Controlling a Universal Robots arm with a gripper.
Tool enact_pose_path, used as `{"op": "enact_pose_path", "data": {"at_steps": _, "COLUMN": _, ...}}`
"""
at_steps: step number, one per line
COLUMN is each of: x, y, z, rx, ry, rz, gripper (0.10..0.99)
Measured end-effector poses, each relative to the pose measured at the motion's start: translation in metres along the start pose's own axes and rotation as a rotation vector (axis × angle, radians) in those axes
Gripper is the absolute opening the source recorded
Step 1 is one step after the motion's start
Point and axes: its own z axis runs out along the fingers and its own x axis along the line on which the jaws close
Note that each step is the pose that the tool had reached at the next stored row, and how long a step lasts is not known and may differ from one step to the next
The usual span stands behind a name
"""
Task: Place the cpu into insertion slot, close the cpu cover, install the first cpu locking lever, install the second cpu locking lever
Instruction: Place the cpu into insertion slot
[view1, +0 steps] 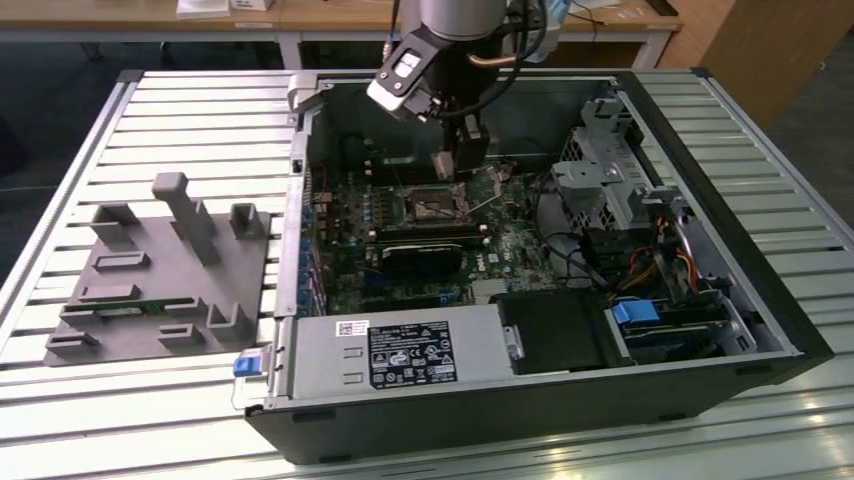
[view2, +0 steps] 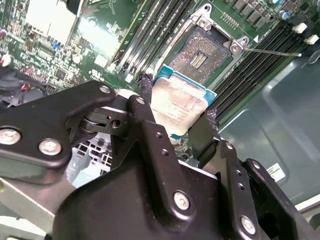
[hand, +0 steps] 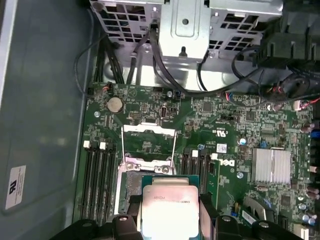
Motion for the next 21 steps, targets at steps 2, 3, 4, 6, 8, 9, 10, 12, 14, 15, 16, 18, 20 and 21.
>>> {"op": "enact_pose_path", "data": {"at_steps": 2, "x": 0.0002, "y": -0.0005, "z": 0.0019, "rx": 0.000, "ry": -0.0012, "rz": 0.012, "gripper": 0.541}}
{"op": "enact_pose_path", "data": {"at_steps": 3, "x": 0.0005, "y": -0.0009, "z": 0.0030, "rx": 0.000, "ry": -0.0018, "rz": 0.019, "gripper": 0.541}}
{"op": "enact_pose_path", "data": {"at_steps": 4, "x": 0.0008, "y": -0.0013, "z": 0.0039, "rx": 0.000, "ry": -0.0023, "rz": 0.025, "gripper": 0.541}}
{"op": "enact_pose_path", "data": {"at_steps": 6, "x": 0.0015, "y": -0.0020, "z": 0.0059, "rx": 0.000, "ry": -0.0034, "rz": 0.036, "gripper": 0.541}}
{"op": "enact_pose_path", "data": {"at_steps": 8, "x": 0.0024, "y": -0.0027, "z": 0.0079, "rx": -0.001, "ry": -0.0044, "rz": 0.047, "gripper": 0.541}}
{"op": "enact_pose_path", "data": {"at_steps": 9, "x": 0.0030, "y": -0.0031, "z": 0.0090, "rx": -0.001, "ry": -0.0048, "rz": 0.052, "gripper": 0.541}}
{"op": "enact_pose_path", "data": {"at_steps": 10, "x": 0.0038, "y": -0.0033, "z": 0.0102, "rx": -0.001, "ry": -0.0052, "rz": 0.057, "gripper": 0.541}}
{"op": "enact_pose_path", "data": {"at_steps": 12, "x": 0.0060, "y": -0.0037, "z": 0.0124, "rx": -0.001, "ry": -0.0058, "rz": 0.064, "gripper": 0.541}}
{"op": "enact_pose_path", "data": {"at_steps": 14, "x": 0.0087, "y": -0.0040, "z": 0.0144, "rx": -0.001, "ry": -0.0064, "rz": 0.069, "gripper": 0.541}}
{"op": "enact_pose_path", "data": {"at_steps": 15, "x": 0.0102, "y": -0.0040, "z": 0.0156, "rx": -0.001, "ry": -0.0066, "rz": 0.071, "gripper": 0.541}}
{"op": "enact_pose_path", "data": {"at_steps": 16, "x": 0.0119, "y": -0.0041, "z": 0.0167, "rx": -0.001, "ry": -0.0067, "rz": 0.074, "gripper": 0.541}}
{"op": "enact_pose_path", "data": {"at_steps": 18, "x": 0.0152, "y": -0.0043, "z": 0.0192, "rx": -0.001, "ry": -0.0071, "rz": 0.078, "gripper": 0.541}}
{"op": "enact_pose_path", "data": {"at_steps": 20, "x": 0.0172, "y": -0.0044, "z": 0.0218, "rx": -0.001, "ry": -0.0072, "rz": 0.078, "gripper": 0.541}}
{"op": "enact_pose_path", "data": {"at_steps": 21, "x": 0.0176, "y": -0.0045, "z": 0.0232, "rx": -0.001, "ry": -0.0070, "rz": 0.078, "gripper": 0.541}}
